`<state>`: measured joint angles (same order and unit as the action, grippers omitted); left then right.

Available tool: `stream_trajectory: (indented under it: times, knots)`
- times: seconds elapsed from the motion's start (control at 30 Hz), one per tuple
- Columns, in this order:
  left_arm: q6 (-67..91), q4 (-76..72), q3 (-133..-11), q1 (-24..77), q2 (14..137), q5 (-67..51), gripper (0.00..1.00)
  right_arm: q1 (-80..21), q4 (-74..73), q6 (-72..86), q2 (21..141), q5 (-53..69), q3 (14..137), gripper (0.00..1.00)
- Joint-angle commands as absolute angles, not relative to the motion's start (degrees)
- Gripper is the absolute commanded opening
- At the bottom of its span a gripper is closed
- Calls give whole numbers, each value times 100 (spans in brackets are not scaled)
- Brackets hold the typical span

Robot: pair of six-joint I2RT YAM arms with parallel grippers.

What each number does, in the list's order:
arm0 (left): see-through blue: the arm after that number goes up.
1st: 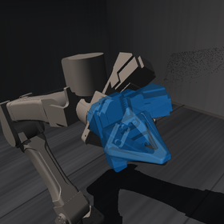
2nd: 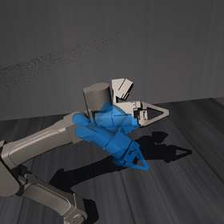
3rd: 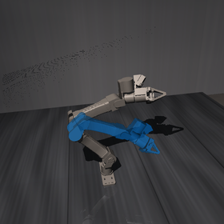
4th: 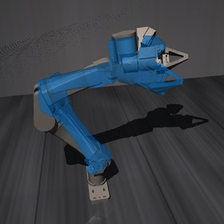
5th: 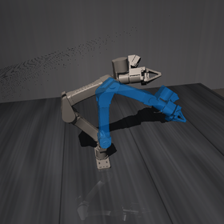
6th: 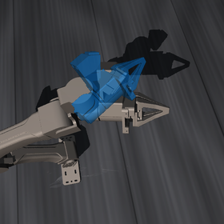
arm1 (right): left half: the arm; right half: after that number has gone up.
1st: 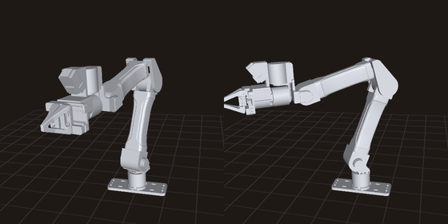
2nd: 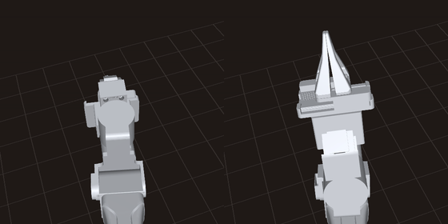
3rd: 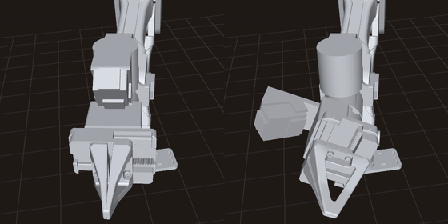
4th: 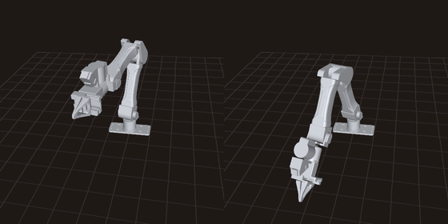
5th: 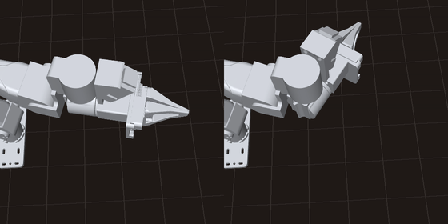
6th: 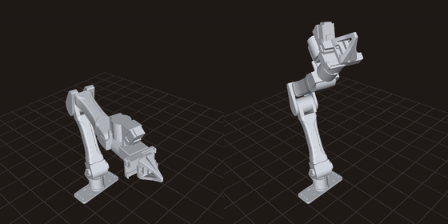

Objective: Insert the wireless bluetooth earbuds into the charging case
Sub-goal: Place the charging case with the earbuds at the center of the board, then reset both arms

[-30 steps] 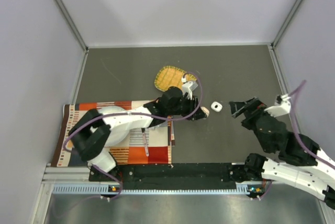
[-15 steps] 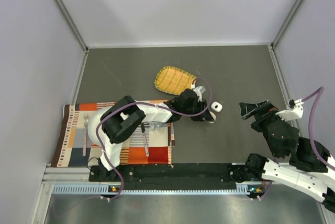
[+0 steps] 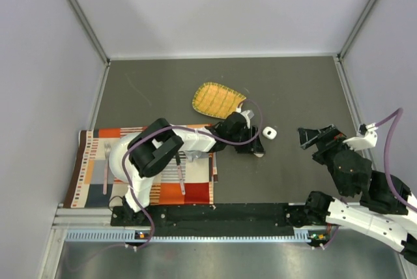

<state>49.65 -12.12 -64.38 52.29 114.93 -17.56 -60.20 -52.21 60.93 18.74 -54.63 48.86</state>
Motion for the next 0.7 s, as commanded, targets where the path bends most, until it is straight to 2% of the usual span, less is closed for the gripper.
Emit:
stream_trajectory:
  times: [0.0,0.07,0.1,0.13,0.47,0.67]
  knots:
    - [4650,-748,-6645,5203,11470,-1451,63,-5977,-5265,6126,1881,-5520,5001,99]
    - [4579,-633,-6583,5194,11277,-1284,70,-5977,-5265,6117,1925,-5520,5010,99]
    - [4475,-537,-6557,5203,11198,-1205,93,-5977,-5265,6117,1942,-5520,5010,99]
    - [4413,-388,-6557,5194,11023,-1065,99,-5985,-5265,6135,1960,-5511,5018,99]
    - [3456,703,-6469,5238,9301,411,99,-5977,-5256,6091,2144,-5774,5019,99]
    - [2865,1264,-6679,5282,8236,1097,99,-5977,-5238,5372,2618,-5862,5089,99]
